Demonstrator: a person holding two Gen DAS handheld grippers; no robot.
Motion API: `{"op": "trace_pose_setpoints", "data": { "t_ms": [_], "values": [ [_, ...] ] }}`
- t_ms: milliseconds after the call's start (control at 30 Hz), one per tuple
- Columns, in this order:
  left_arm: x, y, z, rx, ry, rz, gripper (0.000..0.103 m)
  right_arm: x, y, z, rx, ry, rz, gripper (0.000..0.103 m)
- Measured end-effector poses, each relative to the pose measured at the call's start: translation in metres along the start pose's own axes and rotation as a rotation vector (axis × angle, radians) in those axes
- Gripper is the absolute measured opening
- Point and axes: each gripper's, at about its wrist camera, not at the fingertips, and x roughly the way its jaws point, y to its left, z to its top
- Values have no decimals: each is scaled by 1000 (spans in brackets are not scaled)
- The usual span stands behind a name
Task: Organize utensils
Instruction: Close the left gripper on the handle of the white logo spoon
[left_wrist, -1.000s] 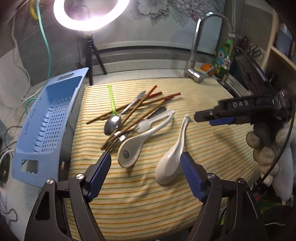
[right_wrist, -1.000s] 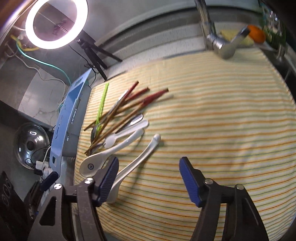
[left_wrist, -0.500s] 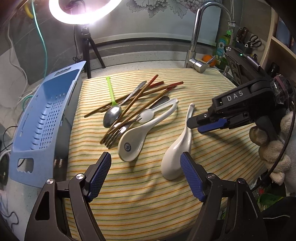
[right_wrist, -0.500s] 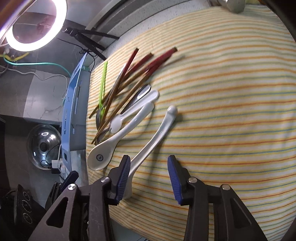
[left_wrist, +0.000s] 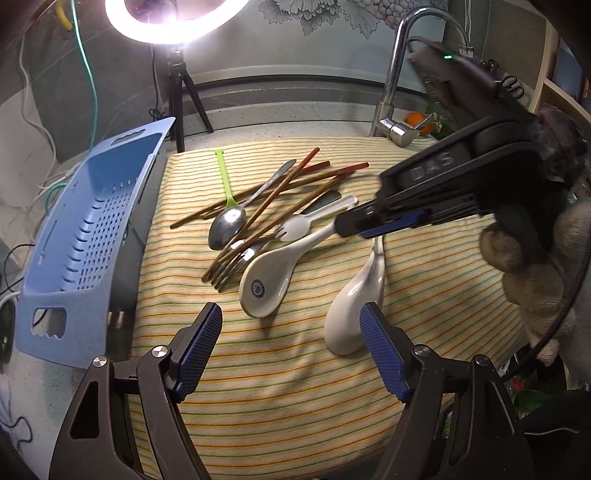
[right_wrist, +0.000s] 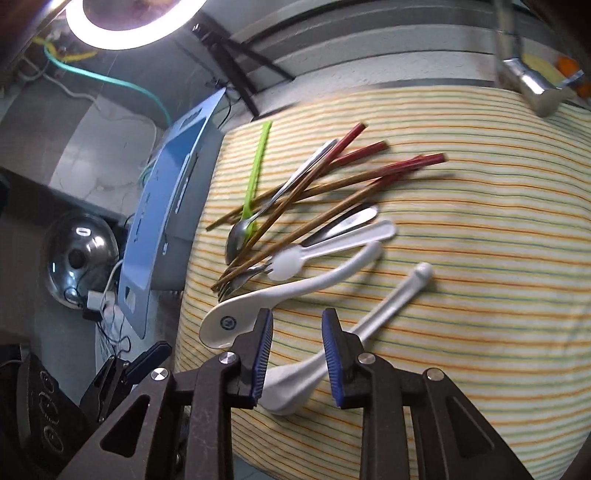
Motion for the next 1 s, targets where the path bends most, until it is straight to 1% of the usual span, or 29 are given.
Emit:
{"op": "trace_pose_setpoints", "data": {
  "t_ms": [100,167,300,433,533,600,667,800,933,1000],
  "values": [
    [0,-3,-3,4,5,-6,77,10,0,-5,-7,36,-15,25],
    [1,-7,-5,11,12,-12,77,8,-2,-11,-16,38,-29,25],
    [4,-13,-9,19,29,-32,77,0,-12,-19,12,36,-28,24],
    [9,-21,-13,37,47,-59,77,-10,-21,-24,28,11,-32,24],
    [10,-28,-15,53,56,-78,77,-20,-26,-27,38,-16,-17,24],
    [9,-33,-17,57,62,-98,75,-27,-29,-29,32,-34,-33,24],
    [5,-36,-19,62,60,-118,75,-35,-34,-32,23,-55,-67,25],
    [0,-41,-21,68,62,-148,76,-44,-45,-35,12,-77,-89,25],
    [0,-48,-21,68,72,-175,76,-37,-51,-29,7,-43,-63,25],
    [3,-54,-22,77,77,-173,76,-31,-49,-27,-10,-25,-61,26]
  ]
}}
